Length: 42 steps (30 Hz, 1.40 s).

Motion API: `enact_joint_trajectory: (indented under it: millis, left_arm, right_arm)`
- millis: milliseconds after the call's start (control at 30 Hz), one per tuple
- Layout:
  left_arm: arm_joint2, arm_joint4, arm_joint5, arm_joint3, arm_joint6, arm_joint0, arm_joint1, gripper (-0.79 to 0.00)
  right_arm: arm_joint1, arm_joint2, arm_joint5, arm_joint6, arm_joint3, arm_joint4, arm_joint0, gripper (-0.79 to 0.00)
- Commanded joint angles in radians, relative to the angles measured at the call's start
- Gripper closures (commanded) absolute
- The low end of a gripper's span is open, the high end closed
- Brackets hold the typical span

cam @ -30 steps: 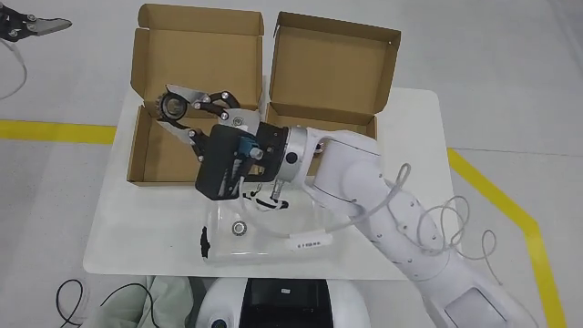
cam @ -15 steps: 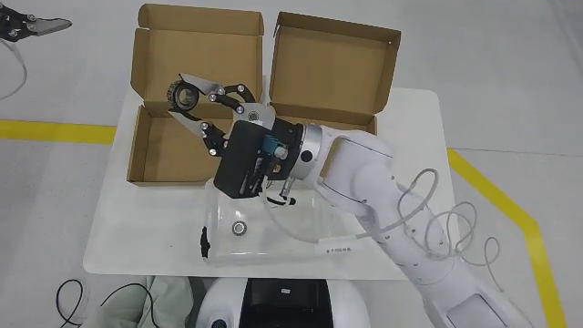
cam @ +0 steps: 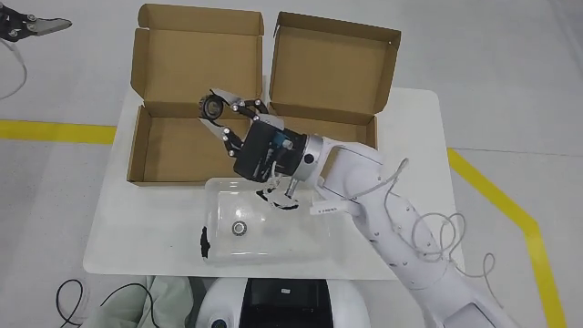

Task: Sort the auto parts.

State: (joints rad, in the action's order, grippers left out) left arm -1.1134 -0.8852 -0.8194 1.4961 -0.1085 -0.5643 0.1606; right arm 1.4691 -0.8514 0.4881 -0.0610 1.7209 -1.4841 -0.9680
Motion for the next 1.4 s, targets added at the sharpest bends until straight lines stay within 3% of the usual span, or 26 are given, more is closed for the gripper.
enact_joint_trajectory:
  millis: [0,267,567,1000,1367]
  left_arm:
    - [0.000,0.000,0.000,0.000,0.000,0.000,0.000,-0.785]
    - [0.000,0.000,0.000,0.000,0.000,0.000,0.000,-0.785]
    - [0.000,0.000,0.000,0.000,0.000,0.000,0.000,-0.785]
    - [0.000,0.000,0.000,0.000,0.000,0.000,0.000,-0.785]
    - [0.000,0.000,0.000,0.000,0.000,0.000,0.000,-0.785]
  right_arm:
    - [0.000,0.010,-0.003,0.002,-0.034,-0.025,-0.004,0.000]
    - [0.016,0.071,-0.056,0.036,-0.134,-0.010,-0.021,0.000]
    - [0.058,0.134,-0.074,0.093,-0.350,0.091,0.064,0.000]
    - [0.156,0.250,-0.025,0.222,-0.668,0.269,0.231,0.000]
    - [0.262,0.345,0.030,0.254,-0.915,0.368,0.342,0.000]
